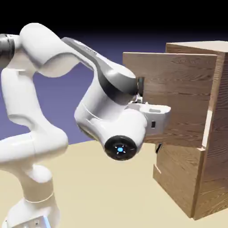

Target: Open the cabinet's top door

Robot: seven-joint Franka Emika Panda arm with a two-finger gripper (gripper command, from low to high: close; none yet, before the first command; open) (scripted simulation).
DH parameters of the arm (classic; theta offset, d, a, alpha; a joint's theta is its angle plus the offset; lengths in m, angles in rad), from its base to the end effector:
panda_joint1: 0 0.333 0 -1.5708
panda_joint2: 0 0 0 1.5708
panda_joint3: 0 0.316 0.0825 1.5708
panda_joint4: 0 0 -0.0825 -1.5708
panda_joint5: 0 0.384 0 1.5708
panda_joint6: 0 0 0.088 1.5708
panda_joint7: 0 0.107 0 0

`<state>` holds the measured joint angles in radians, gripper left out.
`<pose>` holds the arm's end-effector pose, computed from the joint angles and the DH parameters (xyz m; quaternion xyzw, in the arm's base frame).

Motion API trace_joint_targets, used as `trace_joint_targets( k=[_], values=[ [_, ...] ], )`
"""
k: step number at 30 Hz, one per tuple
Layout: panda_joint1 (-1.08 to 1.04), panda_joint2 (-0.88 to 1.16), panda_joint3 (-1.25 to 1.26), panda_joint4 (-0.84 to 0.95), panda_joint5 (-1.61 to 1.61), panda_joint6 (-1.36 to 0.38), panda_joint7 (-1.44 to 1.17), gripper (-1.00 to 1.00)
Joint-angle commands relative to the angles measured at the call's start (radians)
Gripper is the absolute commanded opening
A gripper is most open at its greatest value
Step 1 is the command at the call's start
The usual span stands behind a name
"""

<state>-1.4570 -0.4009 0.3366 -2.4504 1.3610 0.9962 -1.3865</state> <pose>0.2814 -0.2413 0.4942 -0.7022 -0.0831 -0.4378 0.5552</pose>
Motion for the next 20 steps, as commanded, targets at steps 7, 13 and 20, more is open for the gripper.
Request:
trace_joint_targets(
  k=[7,13,20],
  values=[
    [-0.006,0.251,0.0,0.245,-0.192,-0.115,-0.059,-1.0],
    [0.007,0.446,0.015,0.462,-0.318,-0.205,-0.072,-1.0],
    [0.027,0.59,0.032,0.637,-0.396,-0.277,-0.063,1.0]
  ],
)
